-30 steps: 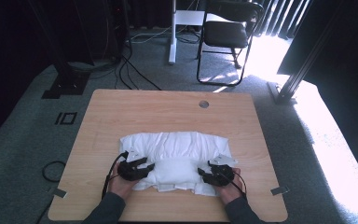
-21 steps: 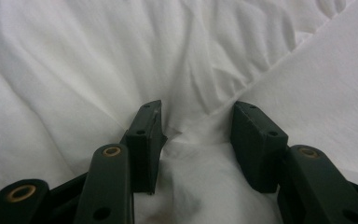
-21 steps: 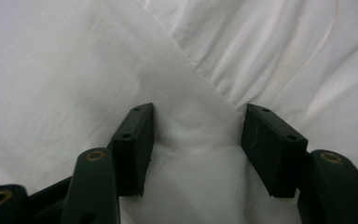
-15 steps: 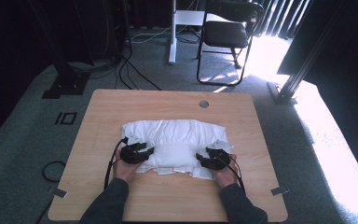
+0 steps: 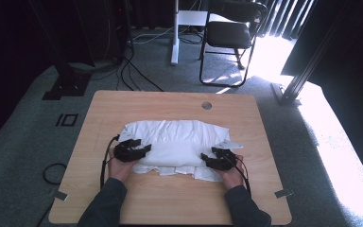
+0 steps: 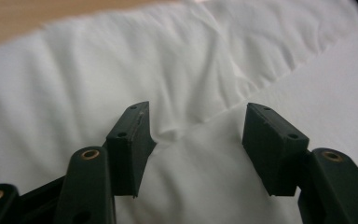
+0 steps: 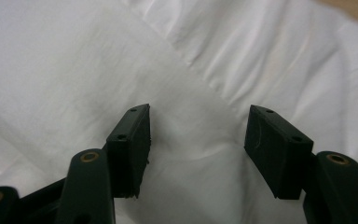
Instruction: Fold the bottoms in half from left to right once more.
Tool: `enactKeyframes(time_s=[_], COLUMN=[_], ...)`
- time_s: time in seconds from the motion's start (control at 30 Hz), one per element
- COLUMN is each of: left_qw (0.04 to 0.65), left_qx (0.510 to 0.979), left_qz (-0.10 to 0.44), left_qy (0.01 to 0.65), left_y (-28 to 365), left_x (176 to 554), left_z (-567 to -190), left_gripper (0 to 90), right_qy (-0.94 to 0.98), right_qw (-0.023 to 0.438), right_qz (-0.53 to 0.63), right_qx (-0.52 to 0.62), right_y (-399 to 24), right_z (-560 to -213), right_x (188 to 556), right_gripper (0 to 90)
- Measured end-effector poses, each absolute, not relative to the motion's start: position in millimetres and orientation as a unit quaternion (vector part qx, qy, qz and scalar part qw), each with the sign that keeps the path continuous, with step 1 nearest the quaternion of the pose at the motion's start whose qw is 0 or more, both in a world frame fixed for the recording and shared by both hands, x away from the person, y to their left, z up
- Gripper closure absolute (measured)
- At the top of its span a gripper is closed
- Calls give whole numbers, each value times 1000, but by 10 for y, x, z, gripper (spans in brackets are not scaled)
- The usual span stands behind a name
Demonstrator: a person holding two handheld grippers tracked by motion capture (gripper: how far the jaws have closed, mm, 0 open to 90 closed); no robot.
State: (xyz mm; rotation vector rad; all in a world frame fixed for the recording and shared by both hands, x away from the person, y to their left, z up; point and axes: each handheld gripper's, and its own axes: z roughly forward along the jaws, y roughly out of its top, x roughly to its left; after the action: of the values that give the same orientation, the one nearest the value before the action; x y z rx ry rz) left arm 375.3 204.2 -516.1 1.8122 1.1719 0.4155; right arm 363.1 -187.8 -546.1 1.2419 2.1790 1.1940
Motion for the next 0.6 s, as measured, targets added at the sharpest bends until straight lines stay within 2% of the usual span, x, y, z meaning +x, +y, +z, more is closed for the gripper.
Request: enactKeyframes(time_s=[0.1, 0.23, 0.37, 0.43, 0.6], left_qw=[452, 441, 426, 424, 458], left_qx=[712, 688, 692, 693, 678], left_qz=[175, 145, 127, 117, 112], left_qy=[509, 558, 568, 571, 564], left_y=[2253, 2453, 2467, 2435, 2392], left_x=[3752, 3809, 3841, 3858, 3849], left_z=[-5086, -5169, -5277, -5333, -5299], left_gripper=[402, 322, 248, 239, 202], right_qy=[760, 757, 756, 758, 762], right_qw=[196, 214, 216, 214, 213], right_qz=[435, 446, 455, 456, 457], right_qx=[441, 427, 419, 414, 407], right_y=[-1951, -1944, -1862, -1799, -1626], right_z=[-5324, -5166, -5085, -5067, -5057], right_x=[3578, 3532, 3541, 3560, 3604], right_gripper=[433, 442, 422, 407, 384])
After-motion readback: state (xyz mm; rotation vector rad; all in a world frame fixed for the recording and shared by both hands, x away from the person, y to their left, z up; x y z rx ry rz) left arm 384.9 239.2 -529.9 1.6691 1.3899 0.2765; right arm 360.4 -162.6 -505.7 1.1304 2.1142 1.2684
